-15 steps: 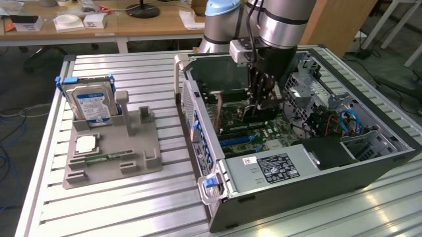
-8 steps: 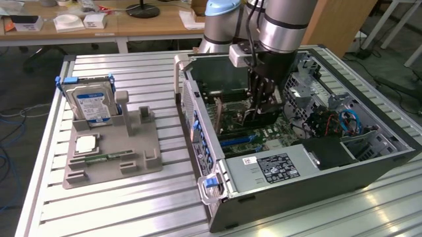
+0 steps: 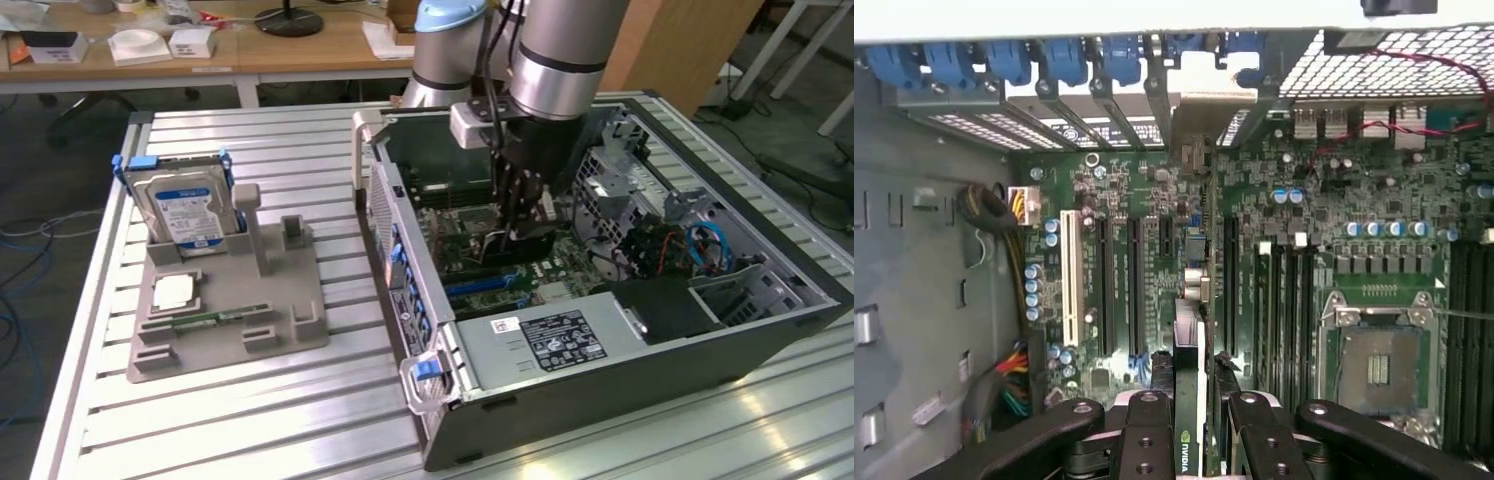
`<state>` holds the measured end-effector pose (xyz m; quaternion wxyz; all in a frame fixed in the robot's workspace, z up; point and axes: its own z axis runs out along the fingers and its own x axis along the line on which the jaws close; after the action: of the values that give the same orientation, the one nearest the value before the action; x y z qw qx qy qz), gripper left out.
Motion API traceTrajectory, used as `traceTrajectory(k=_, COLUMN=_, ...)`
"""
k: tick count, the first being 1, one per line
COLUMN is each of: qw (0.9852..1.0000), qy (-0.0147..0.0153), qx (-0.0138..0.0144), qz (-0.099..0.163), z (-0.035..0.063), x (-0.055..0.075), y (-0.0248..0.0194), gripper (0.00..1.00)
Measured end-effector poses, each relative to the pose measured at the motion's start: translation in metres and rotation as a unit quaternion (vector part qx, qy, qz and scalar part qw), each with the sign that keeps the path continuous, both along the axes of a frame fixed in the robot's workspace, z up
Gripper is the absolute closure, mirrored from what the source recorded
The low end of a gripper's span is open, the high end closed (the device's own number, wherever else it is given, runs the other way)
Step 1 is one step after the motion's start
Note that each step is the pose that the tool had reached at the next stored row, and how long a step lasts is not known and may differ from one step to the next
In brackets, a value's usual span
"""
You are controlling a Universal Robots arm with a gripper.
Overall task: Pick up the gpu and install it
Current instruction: 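Insert the gpu into the slot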
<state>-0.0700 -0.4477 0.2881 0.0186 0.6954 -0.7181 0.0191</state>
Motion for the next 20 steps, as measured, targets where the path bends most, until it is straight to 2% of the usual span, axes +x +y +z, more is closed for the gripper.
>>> traceTrajectory(k=7, qw=1.0000, qy=-0.0001, qx=-0.0010, qz=0.003, z=-0.0119, x=-0.001, y=-0.0018, gripper=0.74)
traceTrajectory(k=11, qw=1.0000, qy=-0.0060, qx=-0.0012, qz=0.007, z=-0.0132, x=-0.004, y=-0.0018, gripper=0.74)
traceTrajectory(k=15, qw=0.9998, qy=-0.0160, qx=-0.0012, qz=0.009, z=-0.0135, x=-0.007, y=-0.0018, gripper=0.74)
traceTrajectory(k=20, qw=0.9998, qy=-0.0167, qx=-0.0011, qz=0.009, z=-0.0136, x=-0.007, y=-0.0018, gripper=0.74)
